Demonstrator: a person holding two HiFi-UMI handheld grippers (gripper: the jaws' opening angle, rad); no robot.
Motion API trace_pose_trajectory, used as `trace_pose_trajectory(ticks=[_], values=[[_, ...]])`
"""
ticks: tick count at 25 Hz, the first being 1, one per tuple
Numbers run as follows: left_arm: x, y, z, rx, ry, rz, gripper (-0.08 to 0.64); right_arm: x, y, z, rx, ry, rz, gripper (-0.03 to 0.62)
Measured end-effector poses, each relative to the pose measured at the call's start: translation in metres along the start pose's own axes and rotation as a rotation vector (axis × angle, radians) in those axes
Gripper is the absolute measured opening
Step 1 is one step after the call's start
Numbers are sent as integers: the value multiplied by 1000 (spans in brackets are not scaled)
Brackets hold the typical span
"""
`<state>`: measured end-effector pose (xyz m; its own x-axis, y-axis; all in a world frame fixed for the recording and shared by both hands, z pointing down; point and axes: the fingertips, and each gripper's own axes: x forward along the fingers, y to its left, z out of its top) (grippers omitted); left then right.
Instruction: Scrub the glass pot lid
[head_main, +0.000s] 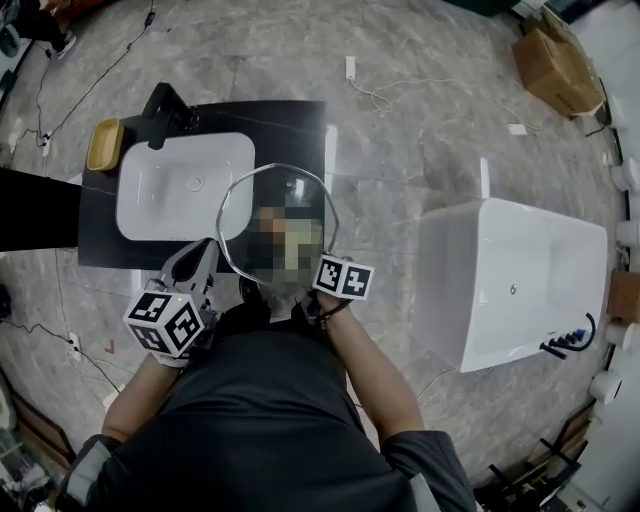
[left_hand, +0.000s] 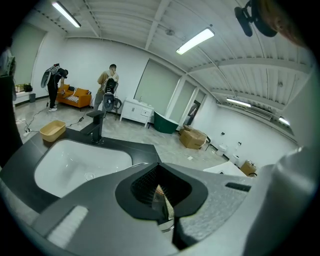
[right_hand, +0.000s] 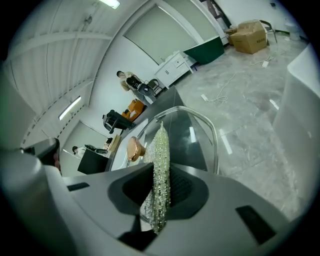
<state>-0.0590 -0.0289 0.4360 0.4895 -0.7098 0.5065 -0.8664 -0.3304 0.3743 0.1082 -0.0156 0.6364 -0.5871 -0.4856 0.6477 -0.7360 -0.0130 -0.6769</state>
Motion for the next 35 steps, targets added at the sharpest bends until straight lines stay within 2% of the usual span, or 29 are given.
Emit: trace_pose_trajectory(ticks=[10,16,18,21,24,30,32,35], values=[[25,-33,-1,56,40,-80,0,-35,-52,2,44,-51,-85,66],[30,-39,0,62,43,-93,0,-56,-77,10,38,-90,-157,66],[28,-38,2,58,37,-90,0,-64,-74,12,50,-108,-157,66],[20,-29,3,41,28,-75,0,-72,-47,9,44,-118,-111,66],[9,-11,1,19,25,-50,0,-60,1,-6,-25,-76,-37,66],[-15,34,-6,-10,29,5,0,21,98,-45,-138,54,115,66],[-22,47,-9,-17,36,20,0,47,115,-54,-180,87,113,66],[-25,54,-14,-28,43,22,0,63,112,-62,-224,119,40,66]])
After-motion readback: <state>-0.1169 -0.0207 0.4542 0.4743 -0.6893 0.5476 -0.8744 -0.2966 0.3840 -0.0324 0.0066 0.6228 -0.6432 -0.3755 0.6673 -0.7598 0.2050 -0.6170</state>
